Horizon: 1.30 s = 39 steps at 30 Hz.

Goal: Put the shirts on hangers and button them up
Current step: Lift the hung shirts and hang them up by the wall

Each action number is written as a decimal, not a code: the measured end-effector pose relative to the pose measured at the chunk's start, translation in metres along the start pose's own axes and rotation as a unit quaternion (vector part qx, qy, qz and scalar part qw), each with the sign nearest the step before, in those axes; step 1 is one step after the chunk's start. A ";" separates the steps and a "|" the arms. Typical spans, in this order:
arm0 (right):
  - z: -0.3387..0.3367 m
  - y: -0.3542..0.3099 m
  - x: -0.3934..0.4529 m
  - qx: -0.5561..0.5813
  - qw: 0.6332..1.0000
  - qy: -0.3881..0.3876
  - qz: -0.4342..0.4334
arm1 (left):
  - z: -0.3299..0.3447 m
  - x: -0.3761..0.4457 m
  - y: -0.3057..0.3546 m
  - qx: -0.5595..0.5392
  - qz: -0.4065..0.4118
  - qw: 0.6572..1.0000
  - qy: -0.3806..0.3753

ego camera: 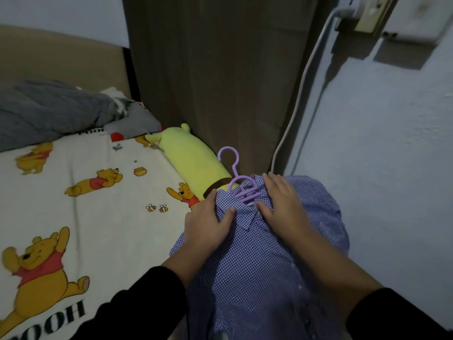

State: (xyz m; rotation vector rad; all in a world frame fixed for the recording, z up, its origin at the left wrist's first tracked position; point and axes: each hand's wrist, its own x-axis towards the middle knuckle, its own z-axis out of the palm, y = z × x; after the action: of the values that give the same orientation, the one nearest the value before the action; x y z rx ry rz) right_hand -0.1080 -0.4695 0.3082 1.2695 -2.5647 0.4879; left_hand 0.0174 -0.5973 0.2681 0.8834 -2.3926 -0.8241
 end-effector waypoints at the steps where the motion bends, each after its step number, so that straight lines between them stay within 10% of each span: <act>1: -0.005 0.000 0.002 -0.012 1.000 0.010 -0.010 | -0.004 -0.002 0.003 -0.001 0.019 1.000 0.012; 13: -0.044 0.020 -0.005 -0.090 0.974 0.166 -0.127 | -0.038 -0.007 0.043 -0.043 0.133 0.990 0.026; 18: -0.063 0.039 -0.021 0.027 0.998 -0.019 -0.053 | -0.038 -0.005 0.052 -0.048 0.112 0.989 -0.079; 23: -0.062 0.051 -0.046 0.068 0.972 -0.222 -0.037 | -0.023 -0.004 0.045 -0.042 0.045 0.989 -0.136; 39: 0.026 0.056 -0.058 0.171 0.979 -0.110 -0.024 | 0.056 0.004 -0.016 -0.017 -0.236 0.895 -0.378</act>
State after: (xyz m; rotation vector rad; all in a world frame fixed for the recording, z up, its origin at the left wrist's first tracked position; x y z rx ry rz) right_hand -0.1198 -0.4064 0.2529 1.5732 -2.7043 0.8514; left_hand -0.0115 -0.5891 0.2178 1.3460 -2.8106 -1.6423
